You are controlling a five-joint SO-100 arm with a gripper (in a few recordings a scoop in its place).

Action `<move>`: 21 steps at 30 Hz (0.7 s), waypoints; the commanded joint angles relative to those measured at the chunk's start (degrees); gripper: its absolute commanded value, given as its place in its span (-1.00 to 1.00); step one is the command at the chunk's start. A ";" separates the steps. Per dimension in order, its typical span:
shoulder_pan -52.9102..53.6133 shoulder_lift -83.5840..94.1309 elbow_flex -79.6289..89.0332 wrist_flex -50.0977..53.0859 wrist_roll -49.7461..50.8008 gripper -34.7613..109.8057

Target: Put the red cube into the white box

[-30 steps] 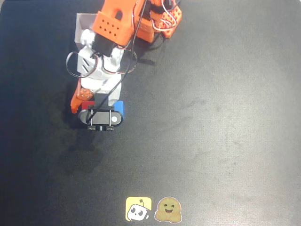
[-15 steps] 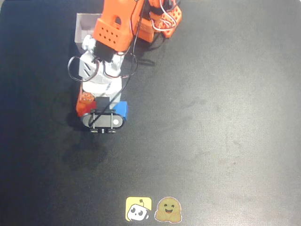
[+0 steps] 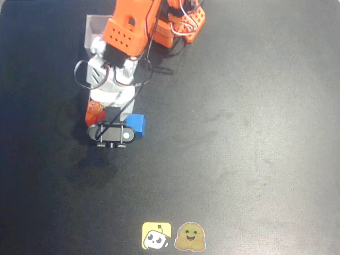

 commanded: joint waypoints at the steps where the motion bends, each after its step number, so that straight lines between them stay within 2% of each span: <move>1: 0.53 4.22 -1.14 2.29 0.09 -0.52; 11: 4.22 15.21 -3.87 14.68 -0.18 -0.52; 16: 6.77 15.47 -10.99 25.05 0.09 -0.52; 21: 9.14 22.24 -10.99 29.18 -1.49 -0.52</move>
